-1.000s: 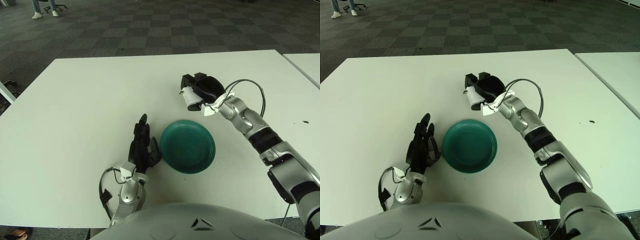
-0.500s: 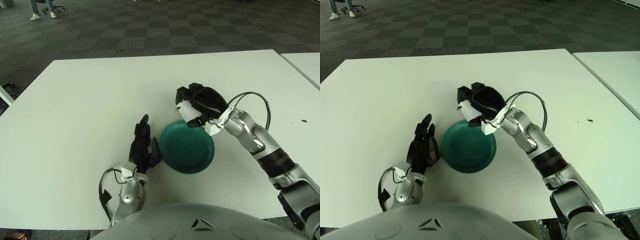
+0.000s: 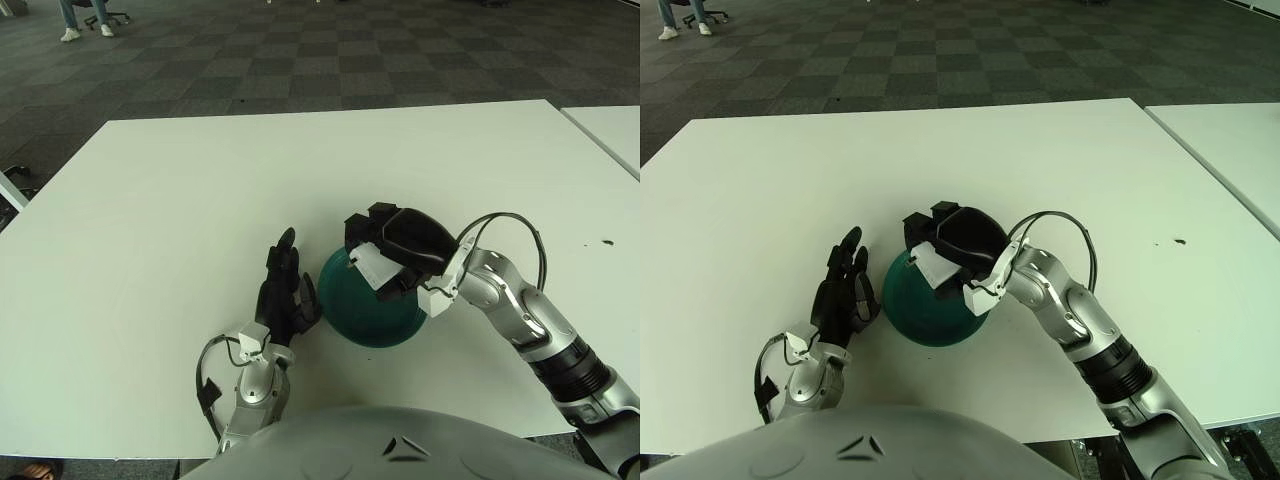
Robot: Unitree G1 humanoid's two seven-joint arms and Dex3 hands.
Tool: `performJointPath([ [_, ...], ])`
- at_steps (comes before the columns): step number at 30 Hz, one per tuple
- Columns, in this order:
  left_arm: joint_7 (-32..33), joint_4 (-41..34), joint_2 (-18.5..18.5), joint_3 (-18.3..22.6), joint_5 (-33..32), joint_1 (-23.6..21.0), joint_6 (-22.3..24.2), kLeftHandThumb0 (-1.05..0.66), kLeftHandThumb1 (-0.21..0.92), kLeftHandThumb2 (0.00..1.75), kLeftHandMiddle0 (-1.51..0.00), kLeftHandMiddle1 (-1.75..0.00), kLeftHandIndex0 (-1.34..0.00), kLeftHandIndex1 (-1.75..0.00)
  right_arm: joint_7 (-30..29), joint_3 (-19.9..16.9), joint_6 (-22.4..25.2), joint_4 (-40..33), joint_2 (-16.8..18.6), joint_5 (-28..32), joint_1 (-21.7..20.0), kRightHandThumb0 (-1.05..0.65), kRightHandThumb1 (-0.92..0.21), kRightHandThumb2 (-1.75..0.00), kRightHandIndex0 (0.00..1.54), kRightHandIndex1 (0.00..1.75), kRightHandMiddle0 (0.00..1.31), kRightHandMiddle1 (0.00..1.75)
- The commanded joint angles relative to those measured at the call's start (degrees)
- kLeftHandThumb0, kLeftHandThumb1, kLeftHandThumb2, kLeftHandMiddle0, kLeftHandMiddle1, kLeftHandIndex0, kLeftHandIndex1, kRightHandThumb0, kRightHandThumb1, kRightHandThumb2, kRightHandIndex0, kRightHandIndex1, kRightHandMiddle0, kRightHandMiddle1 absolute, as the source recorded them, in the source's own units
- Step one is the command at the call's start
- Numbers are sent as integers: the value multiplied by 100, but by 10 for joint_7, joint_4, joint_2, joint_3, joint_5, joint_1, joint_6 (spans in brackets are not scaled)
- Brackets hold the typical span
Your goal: Put the charger into the plate.
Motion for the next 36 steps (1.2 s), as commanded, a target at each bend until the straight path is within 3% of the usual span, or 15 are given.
performJointPath([
  [1,0,-7,-18,-3,0,-6,2,-104,92,105,-15,-1,0,-35,1,3,-15,-4,-2,-12,6,-43,-48,-111,94,175,49,175],
  [13,-7,-19,-16,-4,-25,-3,26,-105,92,105,-13,0,0,-24,-19,24,-90,27,-13,-70,4,-44,-45,-115,97,175,51,175],
  [24,-27,-19,-23,-7,-56,0,20,-105,92,105,-8,0,0,-16,-68,47,-138,84,3,-111,-3,-47,-36,-126,108,175,58,175],
  [36,-33,-22,-25,-11,-76,5,17,-105,92,104,-6,0,0,-11,-114,38,-175,115,9,-122,-14,-45,-42,-119,102,175,53,175],
])
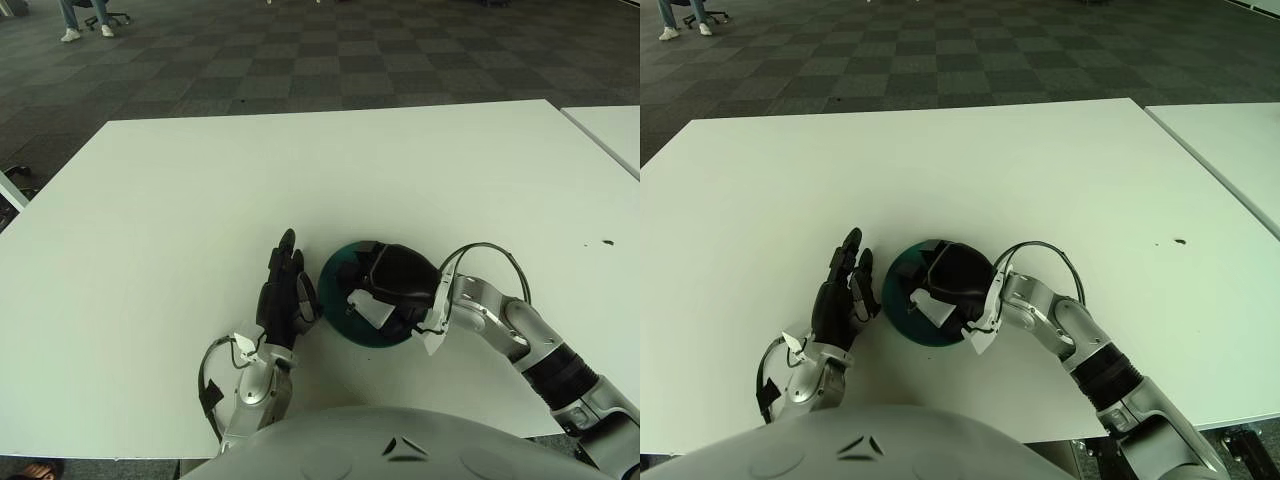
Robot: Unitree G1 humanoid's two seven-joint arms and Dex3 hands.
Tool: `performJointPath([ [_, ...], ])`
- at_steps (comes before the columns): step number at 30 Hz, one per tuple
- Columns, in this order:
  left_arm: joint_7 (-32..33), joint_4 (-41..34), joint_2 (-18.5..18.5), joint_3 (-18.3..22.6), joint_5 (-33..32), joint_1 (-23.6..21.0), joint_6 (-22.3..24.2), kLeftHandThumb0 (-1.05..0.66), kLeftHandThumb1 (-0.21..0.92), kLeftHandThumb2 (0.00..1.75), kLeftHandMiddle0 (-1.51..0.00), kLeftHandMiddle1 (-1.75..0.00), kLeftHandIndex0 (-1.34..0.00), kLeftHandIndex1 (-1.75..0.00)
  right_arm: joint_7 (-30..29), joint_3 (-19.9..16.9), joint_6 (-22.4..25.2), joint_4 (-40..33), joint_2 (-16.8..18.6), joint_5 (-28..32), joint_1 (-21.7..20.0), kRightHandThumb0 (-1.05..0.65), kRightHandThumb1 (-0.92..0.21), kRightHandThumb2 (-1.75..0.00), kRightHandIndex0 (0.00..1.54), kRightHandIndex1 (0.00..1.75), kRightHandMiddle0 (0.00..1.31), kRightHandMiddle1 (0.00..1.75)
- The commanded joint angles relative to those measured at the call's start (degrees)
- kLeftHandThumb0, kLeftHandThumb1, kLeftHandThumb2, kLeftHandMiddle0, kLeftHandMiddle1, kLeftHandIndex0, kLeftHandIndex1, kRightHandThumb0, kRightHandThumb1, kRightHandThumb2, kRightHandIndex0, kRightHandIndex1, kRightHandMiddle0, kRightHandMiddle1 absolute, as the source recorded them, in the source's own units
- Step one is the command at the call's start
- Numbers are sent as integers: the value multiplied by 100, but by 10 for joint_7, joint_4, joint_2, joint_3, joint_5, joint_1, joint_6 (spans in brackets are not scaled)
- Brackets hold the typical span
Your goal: Put the charger into the plate.
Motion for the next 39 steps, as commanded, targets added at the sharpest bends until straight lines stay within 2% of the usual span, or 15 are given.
performJointPath([
  [1,-3,-2,-21,-2,1,-4,-6,-105,92,104,-6,0,0,-10,-29,-8,-11,2,5,-8,-17,-45,-43,-117,100,175,52,175],
  [2,-3,-2,-20,-3,3,-5,-6,-105,92,104,-6,0,0,-10,-34,-9,-11,3,6,-9,-17,-44,-43,-117,99,175,52,175],
  [5,2,1,-15,-3,22,-7,-11,-105,92,104,-5,0,0,-10,-38,-14,-6,4,8,-6,-16,-42,-55,-101,83,175,43,175],
  [10,7,8,-9,-2,55,-10,-24,-105,92,106,-6,0,0,-11,-30,-25,6,-4,3,5,-8,-37,-84,-62,52,175,25,175],
  [13,8,12,-7,1,69,-11,-33,-105,92,107,-7,-1,0,-12,-24,-29,11,-9,2,9,-4,-69,-90,-68,38,175,16,163],
  [15,9,12,-4,1,79,-11,-37,-104,92,108,-8,-1,0,-12,-23,-32,14,-14,1,10,-3,-78,-91,-71,32,175,13,158],
  [16,9,12,-3,1,85,-11,-38,-104,92,109,-8,-1,0,-12,-22,-34,16,-17,1,9,-2,-84,-91,-74,26,160,10,148],
  [17,9,11,-1,0,93,-10,-41,-104,92,109,-8,-1,0,-12,-20,-38,19,-23,-1,10,-2,-86,-91,-75,24,154,10,144],
  [19,9,11,1,0,102,-10,-45,-104,92,111,-9,-1,0,-11,-16,-45,24,-33,-2,12,-2,-92,-92,-79,21,122,7,131],
  [25,5,14,-6,1,103,-10,-59,-104,92,113,-10,-1,0,-13,-9,-55,29,-52,-3,19,-1,-100,-92,-83,23,69,2,106],
  [27,3,17,-9,2,98,-13,-65,-105,92,113,-12,-1,0,-18,-8,-58,30,-54,-2,24,2,-102,-92,-84,26,41,1,89],
  [29,0,19,-12,2,87,-14,-65,-105,92,112,-13,-1,0,-22,-9,-63,28,-57,-3,31,6,-103,-92,-85,22,25,0,74],
  [30,-2,20,-13,2,82,-15,-64,-105,92,112,-14,-1,0,-24,-10,-64,26,-58,-4,34,7,-104,-92,-85,17,16,0,60],
  [34,-12,26,-11,11,55,-19,-58,-105,92,110,-15,-1,0,-30,-10,-70,10,-61,-16,47,6,-105,-92,-86,6,4,0,29],
  [39,-28,38,-12,23,23,-25,-59,-105,92,110,-15,-1,0,-33,4,-78,-24,-55,-39,77,-15,-105,-92,-91,1,1,0,7],
])
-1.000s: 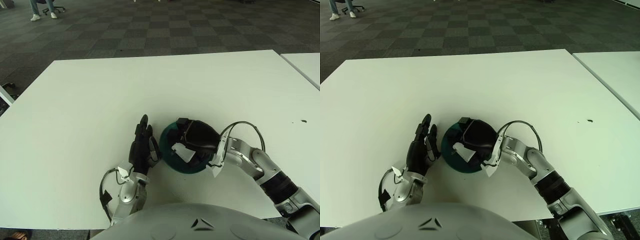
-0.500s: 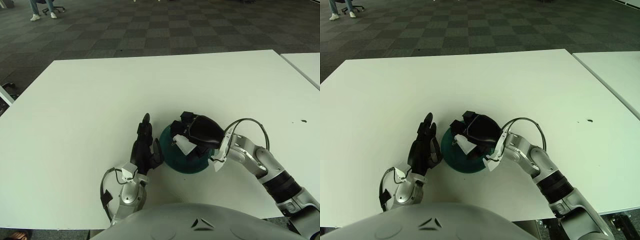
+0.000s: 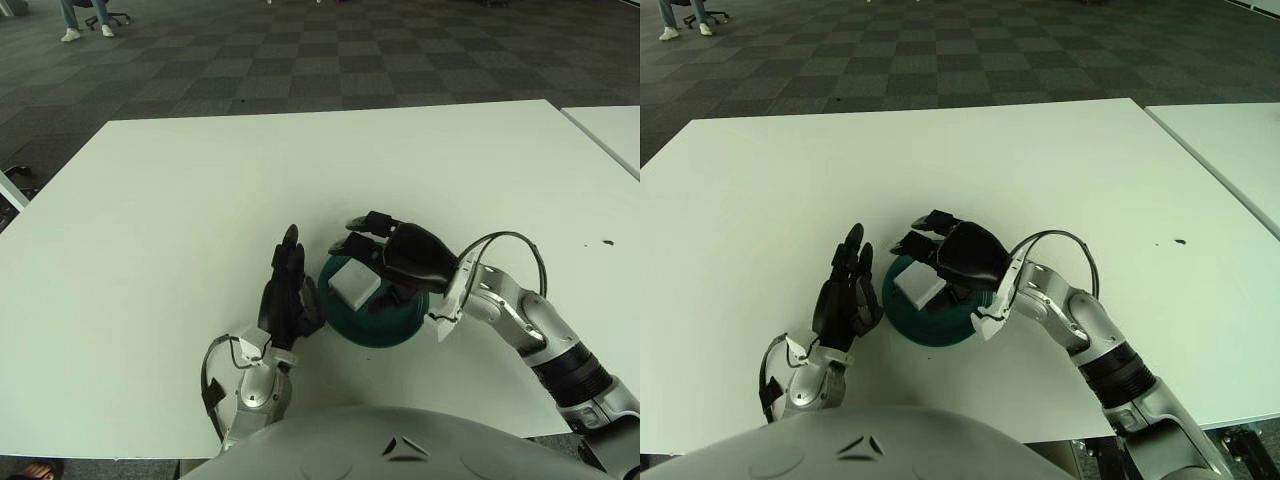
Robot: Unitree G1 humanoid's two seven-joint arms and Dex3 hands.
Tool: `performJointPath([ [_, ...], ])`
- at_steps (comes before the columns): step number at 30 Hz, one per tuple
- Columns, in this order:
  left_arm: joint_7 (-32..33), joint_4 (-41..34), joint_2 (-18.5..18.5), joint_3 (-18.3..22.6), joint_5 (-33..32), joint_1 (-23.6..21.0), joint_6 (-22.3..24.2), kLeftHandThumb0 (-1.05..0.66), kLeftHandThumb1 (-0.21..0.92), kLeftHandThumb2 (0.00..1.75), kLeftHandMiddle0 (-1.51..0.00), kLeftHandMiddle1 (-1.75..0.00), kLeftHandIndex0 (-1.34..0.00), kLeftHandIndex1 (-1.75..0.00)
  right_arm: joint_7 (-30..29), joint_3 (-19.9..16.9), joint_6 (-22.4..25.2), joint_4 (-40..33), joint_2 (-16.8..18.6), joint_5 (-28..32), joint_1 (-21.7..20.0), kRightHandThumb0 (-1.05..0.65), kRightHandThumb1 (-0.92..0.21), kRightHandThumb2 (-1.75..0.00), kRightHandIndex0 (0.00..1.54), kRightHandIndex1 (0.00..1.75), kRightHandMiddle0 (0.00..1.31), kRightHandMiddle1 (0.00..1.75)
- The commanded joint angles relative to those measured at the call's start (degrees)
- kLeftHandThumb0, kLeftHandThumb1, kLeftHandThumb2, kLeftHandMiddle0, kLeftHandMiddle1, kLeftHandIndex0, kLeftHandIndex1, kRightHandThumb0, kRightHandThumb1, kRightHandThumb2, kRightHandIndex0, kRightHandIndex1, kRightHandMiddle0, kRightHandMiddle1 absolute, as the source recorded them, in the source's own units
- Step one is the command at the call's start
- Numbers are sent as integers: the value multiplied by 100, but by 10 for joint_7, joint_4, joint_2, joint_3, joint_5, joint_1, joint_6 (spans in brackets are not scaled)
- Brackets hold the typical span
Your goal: Put the charger into the plate.
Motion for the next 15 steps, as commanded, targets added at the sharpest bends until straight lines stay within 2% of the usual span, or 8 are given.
performJointPath([
  [1,-11,10,-15,11,-23,-18,-2,-105,92,110,-15,-1,0,-33,14,-12,-19,1,-17,25,-22,-105,-92,-91,1,0,0,5],
  [6,-24,21,-13,19,-42,-26,0,-105,92,107,-15,0,0,-33,77,-8,2,-6,-21,83,-30,-105,-92,-96,0,0,0,1],
  [9,-40,63,-6,42,-54,-53,-7,-105,92,106,-15,0,0,-33,113,-8,16,-10,-23,118,-32,-105,-92,-98,0,0,0,0],
  [15,-62,97,-9,61,-66,-69,-23,-105,92,104,-15,0,0,-34,159,-11,46,-19,-17,161,-33,-105,-92,-100,0,0,0,0],
])
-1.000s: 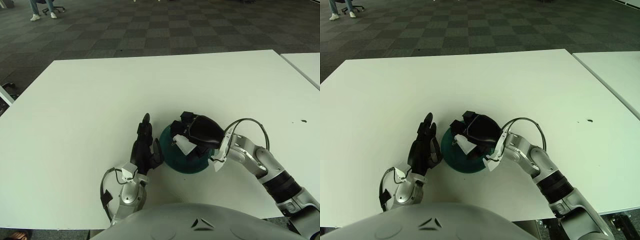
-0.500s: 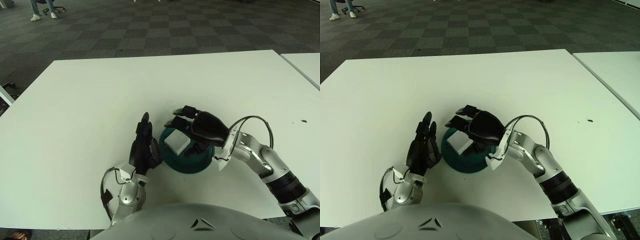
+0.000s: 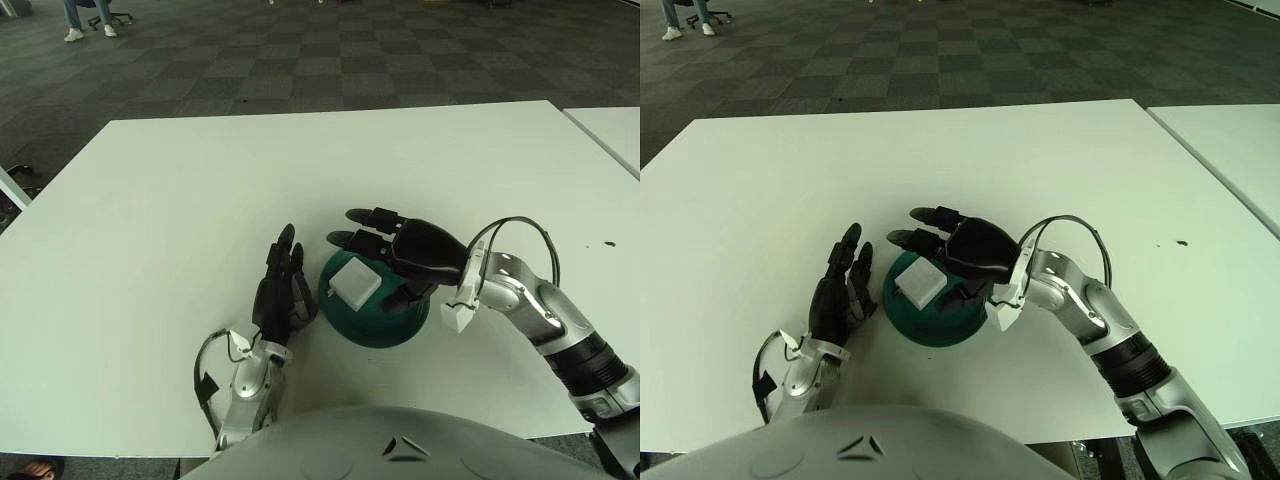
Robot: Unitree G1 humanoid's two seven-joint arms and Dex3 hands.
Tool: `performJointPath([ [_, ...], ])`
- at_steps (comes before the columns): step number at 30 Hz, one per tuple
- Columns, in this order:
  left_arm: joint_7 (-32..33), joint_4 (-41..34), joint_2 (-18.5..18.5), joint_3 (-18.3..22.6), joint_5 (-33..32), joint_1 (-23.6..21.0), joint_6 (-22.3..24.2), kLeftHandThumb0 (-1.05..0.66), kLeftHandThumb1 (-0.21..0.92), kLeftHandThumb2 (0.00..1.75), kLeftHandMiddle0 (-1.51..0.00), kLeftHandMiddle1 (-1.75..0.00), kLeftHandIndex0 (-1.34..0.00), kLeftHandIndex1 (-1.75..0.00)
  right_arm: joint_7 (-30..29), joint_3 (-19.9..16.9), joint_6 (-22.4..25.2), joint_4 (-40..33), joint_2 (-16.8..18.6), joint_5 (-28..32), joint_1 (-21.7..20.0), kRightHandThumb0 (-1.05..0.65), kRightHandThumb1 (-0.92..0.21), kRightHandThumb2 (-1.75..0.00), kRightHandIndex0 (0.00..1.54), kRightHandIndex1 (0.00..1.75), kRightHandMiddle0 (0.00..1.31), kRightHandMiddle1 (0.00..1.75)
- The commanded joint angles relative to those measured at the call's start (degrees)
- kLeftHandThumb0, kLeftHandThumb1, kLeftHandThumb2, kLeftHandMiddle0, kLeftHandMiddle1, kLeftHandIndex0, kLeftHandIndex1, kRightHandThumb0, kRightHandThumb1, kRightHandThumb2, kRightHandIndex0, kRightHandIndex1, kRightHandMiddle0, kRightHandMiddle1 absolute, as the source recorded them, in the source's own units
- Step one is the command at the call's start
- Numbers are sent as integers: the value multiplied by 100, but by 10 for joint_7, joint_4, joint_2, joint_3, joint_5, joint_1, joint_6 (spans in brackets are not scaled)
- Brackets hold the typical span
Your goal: Put the charger into the plate.
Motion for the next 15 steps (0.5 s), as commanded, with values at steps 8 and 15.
performJointPath([
  [8,23,-56,-27,-56,38,71,-22,-104,92,104,-23,-2,0,-50,79,-38,234,-3,71,119,10,-104,-92,-91,2,1,0,0],
  [15,45,-75,-23,-49,52,68,3,-104,92,106,-20,-1,0,-44,-91,-140,362,-78,235,211,177,-97,-92,-81,28,1,3,33],
])
